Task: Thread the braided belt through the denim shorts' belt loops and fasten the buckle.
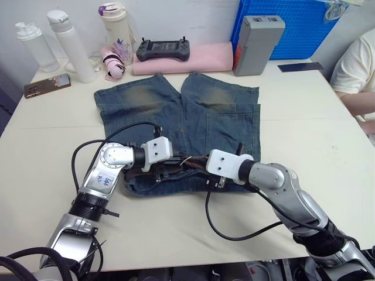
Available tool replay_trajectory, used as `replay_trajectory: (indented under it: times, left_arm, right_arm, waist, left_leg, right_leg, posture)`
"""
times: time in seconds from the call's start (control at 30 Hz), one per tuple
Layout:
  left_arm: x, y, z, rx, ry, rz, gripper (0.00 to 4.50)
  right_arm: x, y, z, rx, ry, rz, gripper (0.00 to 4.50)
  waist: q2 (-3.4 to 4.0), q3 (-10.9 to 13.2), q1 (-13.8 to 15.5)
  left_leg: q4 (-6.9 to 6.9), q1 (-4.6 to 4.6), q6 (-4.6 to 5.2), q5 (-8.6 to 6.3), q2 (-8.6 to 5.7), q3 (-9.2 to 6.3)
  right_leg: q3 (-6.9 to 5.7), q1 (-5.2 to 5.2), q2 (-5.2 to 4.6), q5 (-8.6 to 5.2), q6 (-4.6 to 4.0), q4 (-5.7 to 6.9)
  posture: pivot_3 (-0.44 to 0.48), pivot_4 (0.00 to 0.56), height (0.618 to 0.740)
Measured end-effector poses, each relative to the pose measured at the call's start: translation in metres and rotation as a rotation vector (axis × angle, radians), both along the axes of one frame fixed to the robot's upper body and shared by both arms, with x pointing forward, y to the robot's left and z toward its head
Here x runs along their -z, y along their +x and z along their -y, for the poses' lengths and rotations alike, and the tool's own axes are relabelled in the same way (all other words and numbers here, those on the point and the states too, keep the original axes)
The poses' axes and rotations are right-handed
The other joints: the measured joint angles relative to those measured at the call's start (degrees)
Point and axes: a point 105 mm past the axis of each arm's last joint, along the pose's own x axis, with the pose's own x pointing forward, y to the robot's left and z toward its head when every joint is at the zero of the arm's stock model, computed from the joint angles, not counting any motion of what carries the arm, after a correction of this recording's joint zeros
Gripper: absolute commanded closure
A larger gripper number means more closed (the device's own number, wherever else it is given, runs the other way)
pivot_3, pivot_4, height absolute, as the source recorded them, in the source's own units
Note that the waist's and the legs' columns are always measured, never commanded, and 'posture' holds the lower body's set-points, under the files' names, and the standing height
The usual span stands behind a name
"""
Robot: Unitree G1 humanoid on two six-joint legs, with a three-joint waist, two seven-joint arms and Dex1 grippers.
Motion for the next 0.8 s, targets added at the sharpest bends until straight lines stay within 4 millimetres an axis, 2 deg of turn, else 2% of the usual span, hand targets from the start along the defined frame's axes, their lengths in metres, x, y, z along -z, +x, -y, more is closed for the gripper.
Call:
replay_trajectory:
  times: [0.07,0.13,0.2,0.33,0.43,0.47,0.57,0.6,0.7,0.73,0.8]
  left_arm:
    - [0.0,-0.001,0.0,-0.004,-0.002,-0.006,3.73]
    - [-0.002,-0.001,-0.002,-0.016,-0.023,-0.02,3.14]
    - [-0.005,-0.002,-0.005,-0.031,-0.064,-0.054,2.32]
    - [-0.014,-0.006,-0.023,-0.108,-0.18,-0.145,0.73]
    - [-0.019,-0.016,-0.056,-0.175,-0.249,-0.259,0.73]
    - [-0.02,-0.017,-0.063,-0.192,-0.253,-0.275,0.98]
    - [-0.015,-0.03,-0.072,-0.188,-0.246,-0.333,2.02]
    - [-0.01,-0.033,-0.074,-0.189,-0.24,-0.359,2.62]
    - [-0.001,-0.034,-0.074,-0.201,-0.219,-0.382,3.96]
    - [0.004,-0.033,-0.075,-0.208,-0.184,-0.378,4.27]
    - [0.015,-0.034,-0.076,-0.217,-0.097,-0.363,4.4]
  right_arm:
    - [0.0,0.0,0.0,-0.001,-0.004,0.006,4.5]
    - [0.0,0.0,-0.001,-0.002,-0.005,0.005,4.5]
    - [0.002,-0.001,0.0,0.0,-0.006,0.0,4.5]
    - [0.007,-0.003,-0.003,0.0,-0.005,-0.007,4.5]
    - [0.011,-0.004,-0.002,0.011,-0.007,-0.008,4.5]
    - [0.012,-0.004,-0.001,0.015,-0.008,-0.009,4.5]
    - [0.011,-0.004,0.001,0.023,-0.004,0.016,4.5]
    - [0.01,-0.003,0.002,0.029,-0.002,0.022,4.5]
    - [0.01,-0.004,0.002,0.025,0.001,0.033,4.5]
    - [0.011,-0.004,0.003,0.026,0.001,0.032,4.5]
    - [0.011,-0.006,0.004,0.025,0.004,0.038,4.5]
  waist:
    - [0.0,0.0,0.0]
    - [0.0,0.0,0.0]
    - [0.0,0.0,-0.1]
    - [0.0,0.0,-0.4]
    - [0.0,0.0,-1.2]
    - [0.0,0.0,-1.3]
    - [0.0,0.0,-1.1]
    - [0.0,0.0,-1.0]
    - [0.0,0.0,-0.8]
    - [0.0,0.0,-0.9]
    - [0.01,0.0,-1.1]
  left_leg:
    - [0.0,0.0,0.0,0.0,0.0,0.0]
    - [0.0,0.0,0.0,0.0,0.01,-0.01]
    - [-0.01,0.0,0.0,0.0,0.01,-0.01]
    - [-0.01,-0.01,0.0,0.0,0.05,-0.03]
    - [-0.04,-0.01,0.0,0.0,0.06,-0.11]
    - [-0.03,-0.01,0.0,0.0,0.06,-0.11]
    - [-0.02,0.0,0.0,0.0,0.02,-0.13]
    - [-0.01,-0.01,0.0,0.0,0.0,-0.15]
    - [0.03,-0.04,0.0,0.0,0.01,-0.12]
    - [0.03,-0.03,0.0,0.0,0.01,-0.09]
    - [-0.01,-0.03,0.0,0.0,0.01,-0.06]
  right_leg:
    - [0.0,0.0,0.0,0.0,0.0,0.0]
    - [0.0,0.0,0.0,0.0,0.0,0.0]
    - [0.0,0.0,0.0,0.0,0.0,0.0]
    - [0.0,-0.01,0.01,0.0,0.0,0.0]
    - [0.0,-0.01,0.01,0.0,0.0,-0.01]
    - [0.0,-0.01,0.01,0.0,0.0,-0.01]
    - [0.01,0.01,-0.02,0.0,0.0,-0.02]
    - [0.01,0.01,-0.03,0.0,0.0,-0.02]
    - [0.0,0.01,-0.02,0.0,0.0,-0.01]
    - [0.0,0.01,-0.01,0.0,0.0,-0.01]
    - [0.02,0.0,0.0,0.0,0.0,-0.01]
  posture:
    - [0.0,0.15,0.705]
    - [0.0,0.15,0.705]
    - [0.0,0.15,0.705]
    - [0.0,0.15,0.705]
    - [0.0,0.15,0.705]
    - [0.0,0.15,0.705]
    - [0.0,0.15,0.705]
    - [0.0,0.15,0.705]
    - [0.0,0.15,0.705]
    - [0.0,0.15,0.705]
    - [0.0,0.15,0.705]
